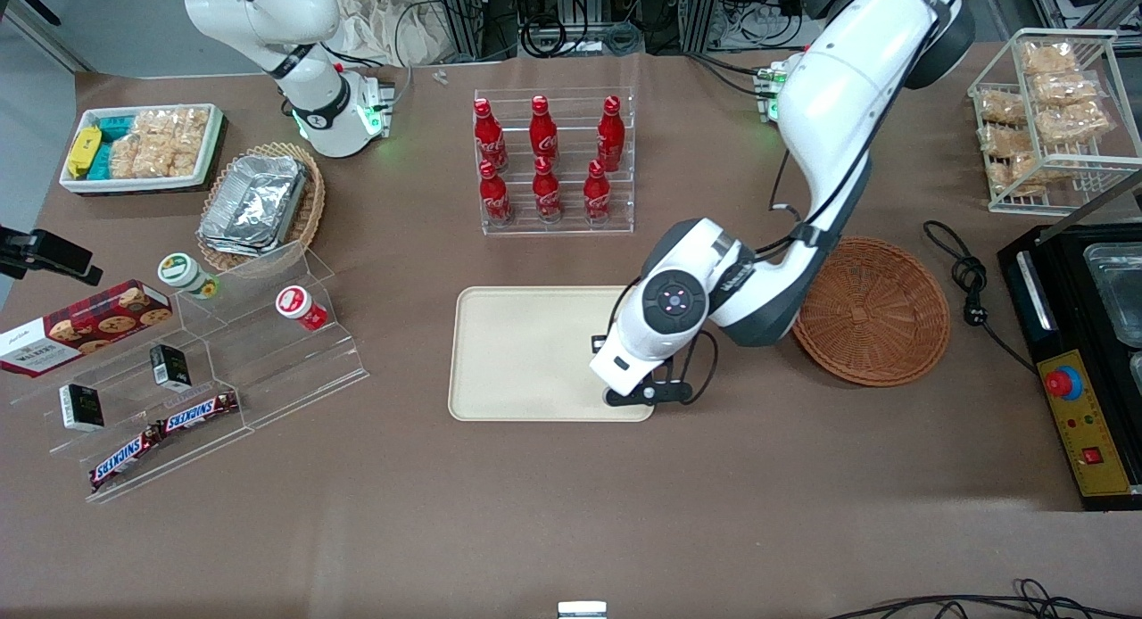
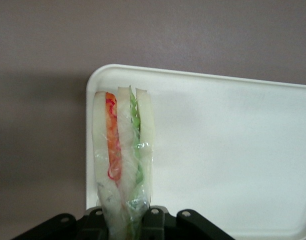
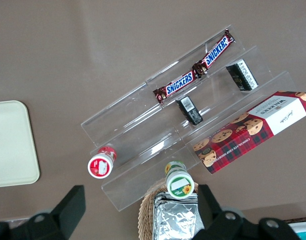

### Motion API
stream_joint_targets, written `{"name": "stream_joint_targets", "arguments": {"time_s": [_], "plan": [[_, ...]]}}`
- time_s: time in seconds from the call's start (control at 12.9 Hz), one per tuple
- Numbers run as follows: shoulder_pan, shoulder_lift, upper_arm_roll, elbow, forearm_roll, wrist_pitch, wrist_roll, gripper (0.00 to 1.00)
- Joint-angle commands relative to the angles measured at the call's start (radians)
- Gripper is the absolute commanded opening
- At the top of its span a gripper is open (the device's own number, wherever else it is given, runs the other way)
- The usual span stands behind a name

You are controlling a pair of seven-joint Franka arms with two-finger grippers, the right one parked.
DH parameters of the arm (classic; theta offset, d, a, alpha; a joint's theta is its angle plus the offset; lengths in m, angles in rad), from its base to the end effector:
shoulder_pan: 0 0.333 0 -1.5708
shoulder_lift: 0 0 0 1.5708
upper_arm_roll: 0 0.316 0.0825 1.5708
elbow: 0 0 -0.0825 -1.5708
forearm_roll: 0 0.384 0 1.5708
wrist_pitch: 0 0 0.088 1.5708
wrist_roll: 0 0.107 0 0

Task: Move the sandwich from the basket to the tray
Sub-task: 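Carry the sandwich with the left gripper over the cream tray, then lower the sandwich onto the tray and open the left gripper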

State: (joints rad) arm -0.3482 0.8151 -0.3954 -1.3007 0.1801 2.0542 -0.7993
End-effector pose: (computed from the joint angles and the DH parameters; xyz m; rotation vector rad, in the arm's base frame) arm 0.5976 -0.4401 0.2788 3.0470 0.1290 -0.1357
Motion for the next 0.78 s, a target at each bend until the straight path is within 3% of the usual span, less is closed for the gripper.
{"name": "stream_joint_targets", "arguments": {"time_s": [0.0, 0.08, 0.16, 0.23, 0.31, 0.47, 0.7], "plan": [[-0.04, 0.077, 0.006, 0.051, 0.093, 0.03, -0.075, 0.0], [-0.045, 0.094, 0.006, 0.051, 0.11, 0.05, -0.093, 0.0], [-0.06, 0.099, 0.006, 0.051, 0.116, 0.063, -0.112, 0.14], [-0.061, 0.099, 0.006, 0.051, 0.121, 0.064, -0.12, 0.55], [-0.057, 0.099, 0.007, 0.051, 0.121, 0.064, -0.118, 0.66], [-0.051, 0.085, 0.006, 0.051, 0.11, 0.063, -0.12, 1.0], [-0.013, 0.023, 0.007, 0.051, 0.117, 0.034, -0.124, 1.0]]}}
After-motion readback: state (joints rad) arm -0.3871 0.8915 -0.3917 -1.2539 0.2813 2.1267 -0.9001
